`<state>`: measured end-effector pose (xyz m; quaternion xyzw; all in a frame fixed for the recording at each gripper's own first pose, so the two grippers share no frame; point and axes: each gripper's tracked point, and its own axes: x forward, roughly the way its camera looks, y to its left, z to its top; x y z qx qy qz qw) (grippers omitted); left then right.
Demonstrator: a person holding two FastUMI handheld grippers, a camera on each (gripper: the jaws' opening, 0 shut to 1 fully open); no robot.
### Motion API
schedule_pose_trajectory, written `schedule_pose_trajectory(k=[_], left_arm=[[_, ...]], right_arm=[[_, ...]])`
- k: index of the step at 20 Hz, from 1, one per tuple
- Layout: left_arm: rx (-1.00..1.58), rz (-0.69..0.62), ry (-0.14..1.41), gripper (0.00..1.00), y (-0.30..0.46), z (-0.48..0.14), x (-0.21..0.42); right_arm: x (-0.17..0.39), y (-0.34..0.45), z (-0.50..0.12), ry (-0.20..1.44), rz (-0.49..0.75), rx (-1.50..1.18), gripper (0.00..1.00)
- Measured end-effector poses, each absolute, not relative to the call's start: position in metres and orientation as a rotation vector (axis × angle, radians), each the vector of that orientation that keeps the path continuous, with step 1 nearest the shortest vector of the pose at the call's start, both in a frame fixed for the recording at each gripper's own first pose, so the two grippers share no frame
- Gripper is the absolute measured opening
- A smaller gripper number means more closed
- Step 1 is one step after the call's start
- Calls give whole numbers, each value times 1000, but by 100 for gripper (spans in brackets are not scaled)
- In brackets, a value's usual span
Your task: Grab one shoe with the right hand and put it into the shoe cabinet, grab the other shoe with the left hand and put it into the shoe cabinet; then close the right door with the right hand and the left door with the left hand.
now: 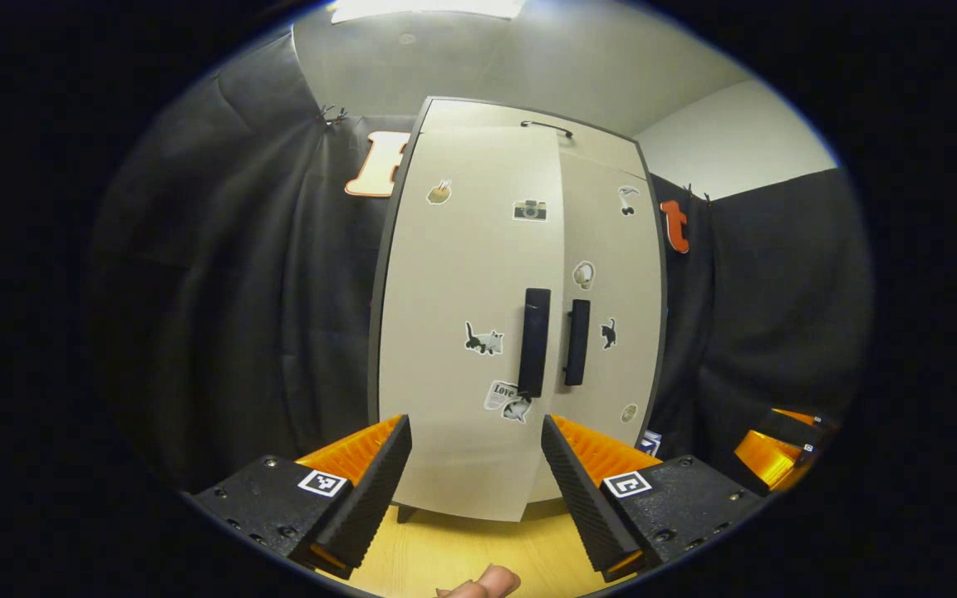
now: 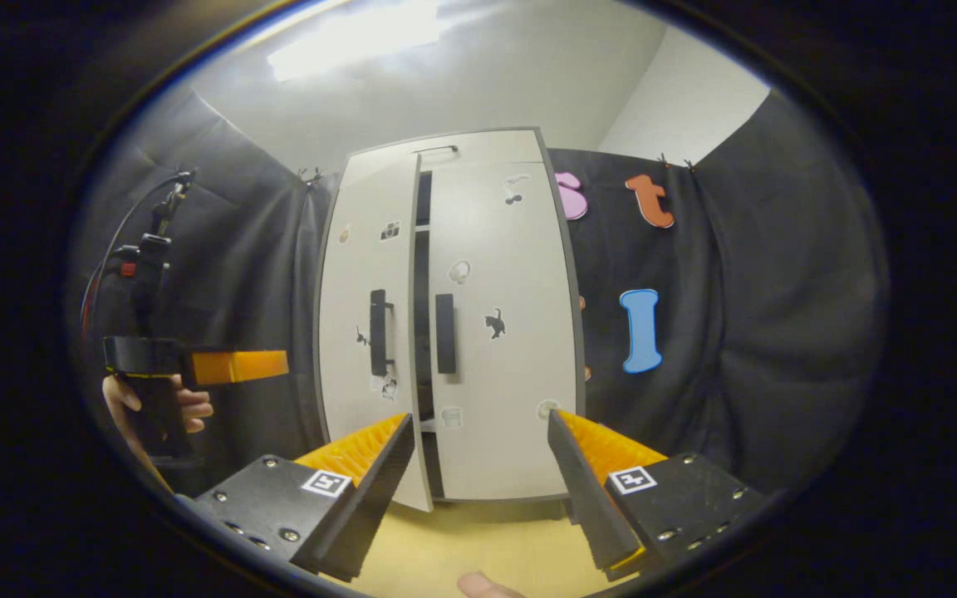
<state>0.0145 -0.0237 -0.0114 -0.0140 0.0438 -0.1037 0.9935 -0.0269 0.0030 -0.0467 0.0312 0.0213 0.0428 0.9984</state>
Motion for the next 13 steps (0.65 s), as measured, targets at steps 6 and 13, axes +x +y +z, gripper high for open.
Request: schedule_pose_trajectory(k=[6, 13], left_arm=[[-4, -211, 113, 96, -41, -35, -23], [-30, -247, 94, 96, -54, -33, -45]], right_arm=[[-31, 4, -55, 65, 64, 87, 97], [-50, -7, -44, 43, 45, 55, 97]])
